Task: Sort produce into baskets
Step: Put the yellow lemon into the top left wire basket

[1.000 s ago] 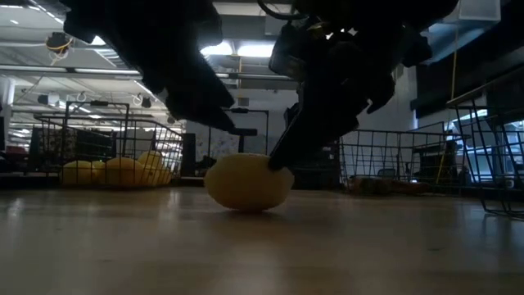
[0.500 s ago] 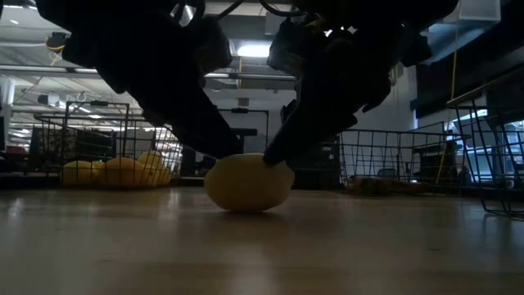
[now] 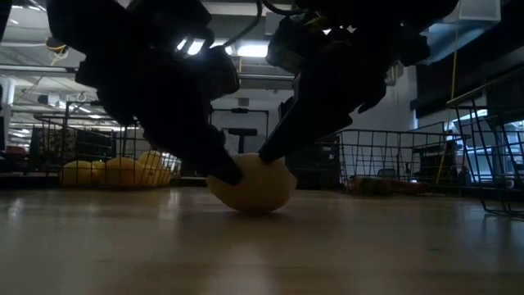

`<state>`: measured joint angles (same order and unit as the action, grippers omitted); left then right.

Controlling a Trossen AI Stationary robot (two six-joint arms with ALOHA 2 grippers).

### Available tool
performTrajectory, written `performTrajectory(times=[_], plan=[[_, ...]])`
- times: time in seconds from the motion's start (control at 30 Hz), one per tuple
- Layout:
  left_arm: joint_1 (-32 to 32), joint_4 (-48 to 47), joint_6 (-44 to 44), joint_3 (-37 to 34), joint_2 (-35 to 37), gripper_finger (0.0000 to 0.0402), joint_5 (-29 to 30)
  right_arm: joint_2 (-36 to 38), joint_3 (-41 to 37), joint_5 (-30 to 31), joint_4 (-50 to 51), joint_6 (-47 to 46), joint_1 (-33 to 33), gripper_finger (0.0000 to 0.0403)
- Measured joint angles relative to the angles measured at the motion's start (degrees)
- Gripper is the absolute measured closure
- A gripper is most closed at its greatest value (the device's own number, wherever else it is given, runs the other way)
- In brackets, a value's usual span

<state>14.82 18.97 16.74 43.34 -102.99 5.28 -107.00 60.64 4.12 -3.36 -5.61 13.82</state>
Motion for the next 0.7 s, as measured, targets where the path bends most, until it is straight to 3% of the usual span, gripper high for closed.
performTrajectory(times=[0.23, 0.47, 0.7], plan=[[-0.8, 3.1, 2.5, 0.0, -1.7, 0.0114, -2.4, 0.0, 0.0, -0.2, -0.1, 0.0, 0.0, 0.0111], [-1.0, 3.1, 2.4, 0.0, -1.7, 0.0181, -2.6, 0.0, 0.0, 1.0, -1.4, -0.4, 0.0, 0.0111], [-1.0, 1.6, 2.9, 0.0, -1.0, 0.0182, -2.7, 1.6, 0.5, 1.1, -4.7, -3.1, 0.0, 0.0111]])
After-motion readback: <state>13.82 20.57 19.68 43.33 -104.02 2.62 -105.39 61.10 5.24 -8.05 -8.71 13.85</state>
